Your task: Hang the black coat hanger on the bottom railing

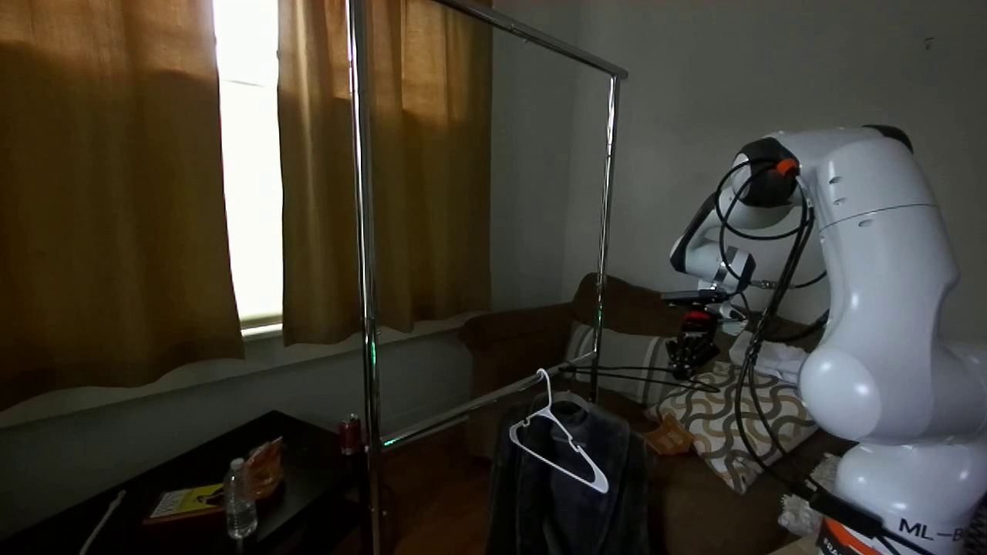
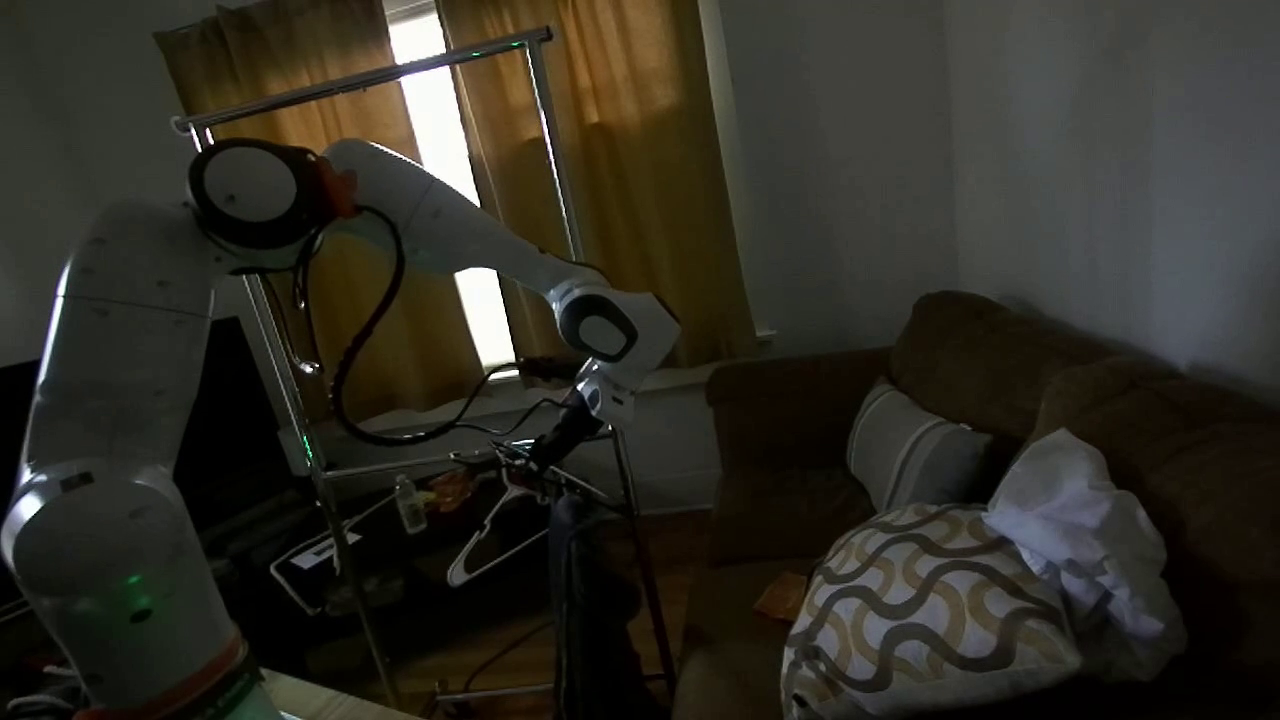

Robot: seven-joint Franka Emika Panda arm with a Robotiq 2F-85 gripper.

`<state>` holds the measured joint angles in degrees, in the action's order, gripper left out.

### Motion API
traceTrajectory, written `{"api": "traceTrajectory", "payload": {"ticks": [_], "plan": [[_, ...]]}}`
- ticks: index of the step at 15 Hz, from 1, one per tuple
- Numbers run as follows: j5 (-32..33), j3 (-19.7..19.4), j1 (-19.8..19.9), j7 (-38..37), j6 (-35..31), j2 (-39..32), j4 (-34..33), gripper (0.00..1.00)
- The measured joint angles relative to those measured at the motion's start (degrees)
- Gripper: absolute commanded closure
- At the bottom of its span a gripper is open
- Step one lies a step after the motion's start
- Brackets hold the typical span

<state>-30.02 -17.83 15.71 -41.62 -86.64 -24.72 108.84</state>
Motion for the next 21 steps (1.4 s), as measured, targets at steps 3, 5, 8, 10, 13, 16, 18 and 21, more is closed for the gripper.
{"api": "traceTrajectory", "payload": {"ticks": [3, 5, 8, 10, 13, 16, 18, 21], "plan": [[0.0, -0.03, 0.04, -0.12, 0.0, 0.0, -0.05, 0.98], [-1.03, -0.02, 0.08, -1.14, 0.04, -0.14, -0.07, 0.98], [-3.26, -0.02, 0.16, -4.71, 0.01, -0.63, 0.21, 0.98], [-3.7, -0.1, 0.17, -8.24, -0.55, -0.89, 0.71, 0.98], [-3.7, -0.49, 0.28, -14.05, -0.97, -1.79, 1.29, 0.98], [-5.19, -0.7, 0.87, -20.02, -0.91, -2.77, 1.57, 0.98], [-7.94, -0.69, 1.37, -23.74, -0.87, -3.52, 1.79, 0.98], [-12.76, -0.48, 1.7, -27.38, -0.62, -4.69, 2.27, 0.91]]}}
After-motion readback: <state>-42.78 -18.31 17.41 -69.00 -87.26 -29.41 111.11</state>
